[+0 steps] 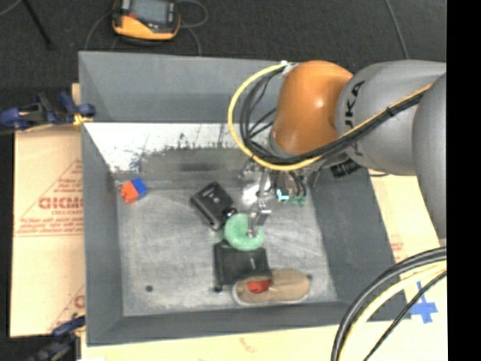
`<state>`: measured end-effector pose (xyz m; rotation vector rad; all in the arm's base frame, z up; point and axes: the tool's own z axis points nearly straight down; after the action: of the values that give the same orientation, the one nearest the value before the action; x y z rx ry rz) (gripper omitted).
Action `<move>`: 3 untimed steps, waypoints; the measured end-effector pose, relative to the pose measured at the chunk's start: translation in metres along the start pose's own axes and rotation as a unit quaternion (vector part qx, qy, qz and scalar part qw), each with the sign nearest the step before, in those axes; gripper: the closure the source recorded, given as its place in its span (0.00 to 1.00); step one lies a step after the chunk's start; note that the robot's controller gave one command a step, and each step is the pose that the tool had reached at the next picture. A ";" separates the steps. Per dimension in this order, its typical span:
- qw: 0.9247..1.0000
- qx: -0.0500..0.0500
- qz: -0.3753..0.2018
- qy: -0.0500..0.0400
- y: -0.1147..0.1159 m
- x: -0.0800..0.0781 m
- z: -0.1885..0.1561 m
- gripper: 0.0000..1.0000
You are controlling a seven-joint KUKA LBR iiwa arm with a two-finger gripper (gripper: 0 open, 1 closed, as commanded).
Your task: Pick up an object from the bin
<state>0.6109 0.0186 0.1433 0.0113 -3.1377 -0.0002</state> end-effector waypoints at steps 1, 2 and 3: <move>1.000 0.000 0.000 -0.004 0.000 -0.002 -0.004 0.00; 0.996 0.000 -0.085 -0.009 -0.004 0.063 0.069 1.00; 0.996 0.000 -0.085 -0.009 -0.004 0.063 0.069 1.00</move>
Offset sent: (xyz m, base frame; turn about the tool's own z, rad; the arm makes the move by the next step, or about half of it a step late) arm -0.0678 -0.0041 -0.0733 -0.1723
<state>0.5475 0.0142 0.0742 0.2790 -3.1434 0.0000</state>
